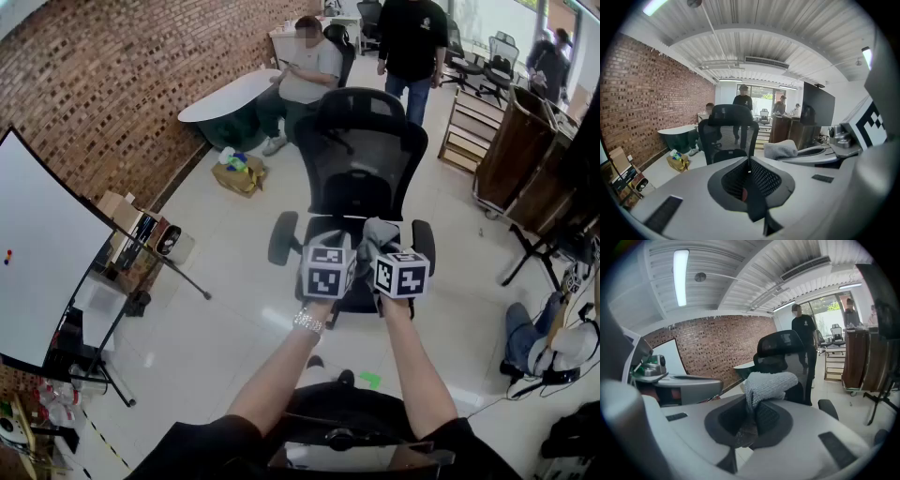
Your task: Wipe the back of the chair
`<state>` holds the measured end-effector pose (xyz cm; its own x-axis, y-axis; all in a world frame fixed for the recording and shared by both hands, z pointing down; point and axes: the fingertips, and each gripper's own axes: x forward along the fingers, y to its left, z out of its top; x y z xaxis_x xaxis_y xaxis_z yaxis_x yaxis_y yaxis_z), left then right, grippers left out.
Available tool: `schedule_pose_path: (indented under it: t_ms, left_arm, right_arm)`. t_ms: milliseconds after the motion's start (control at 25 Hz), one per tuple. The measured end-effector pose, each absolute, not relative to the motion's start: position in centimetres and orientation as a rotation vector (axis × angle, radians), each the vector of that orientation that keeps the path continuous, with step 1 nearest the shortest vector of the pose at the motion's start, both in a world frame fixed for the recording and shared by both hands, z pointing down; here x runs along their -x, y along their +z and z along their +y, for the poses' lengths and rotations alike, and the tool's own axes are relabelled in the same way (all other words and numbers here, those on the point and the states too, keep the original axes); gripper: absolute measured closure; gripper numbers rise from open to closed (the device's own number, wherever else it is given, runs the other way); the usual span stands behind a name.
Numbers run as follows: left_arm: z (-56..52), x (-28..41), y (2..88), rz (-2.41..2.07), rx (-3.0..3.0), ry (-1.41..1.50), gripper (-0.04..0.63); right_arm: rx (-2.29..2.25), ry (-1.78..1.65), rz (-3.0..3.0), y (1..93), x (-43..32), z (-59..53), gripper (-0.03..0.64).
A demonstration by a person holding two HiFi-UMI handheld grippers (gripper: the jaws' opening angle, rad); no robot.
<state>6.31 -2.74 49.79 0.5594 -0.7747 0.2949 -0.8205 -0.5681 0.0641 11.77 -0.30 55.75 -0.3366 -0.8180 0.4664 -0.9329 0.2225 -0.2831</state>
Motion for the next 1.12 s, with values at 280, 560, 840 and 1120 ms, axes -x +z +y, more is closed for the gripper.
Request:
schedule_pose_path:
  t_ms: [280, 560, 840, 1120]
  left_arm:
    - [-7.4, -5.2, 50.1, -1.349, -2.584, 0.367, 0.574]
    - [-14.0, -5.5, 51.0, -1.3, -2.59, 0.366, 0.574]
    - [-21.2, -4.8, 50.1, -1.24, -2.633, 0.353, 0.578]
    - [-26.0, -5.2, 48.7, -1.227, -2.648, 0.321, 0.577]
  right_arm:
    - [-1.667, 0.807, -2.266, 55.5, -10.6, -5.1, 0.591]
    - [-1.675, 0.8, -2.255, 55.8, -10.2, -11.6, 0.591]
    - [-1.752, 0.77, -2.221, 54.7, -9.1, -18.1, 0.591]
    - [-1.79, 0.759, -2.198, 54.4, -10.2, -22.3, 0.591]
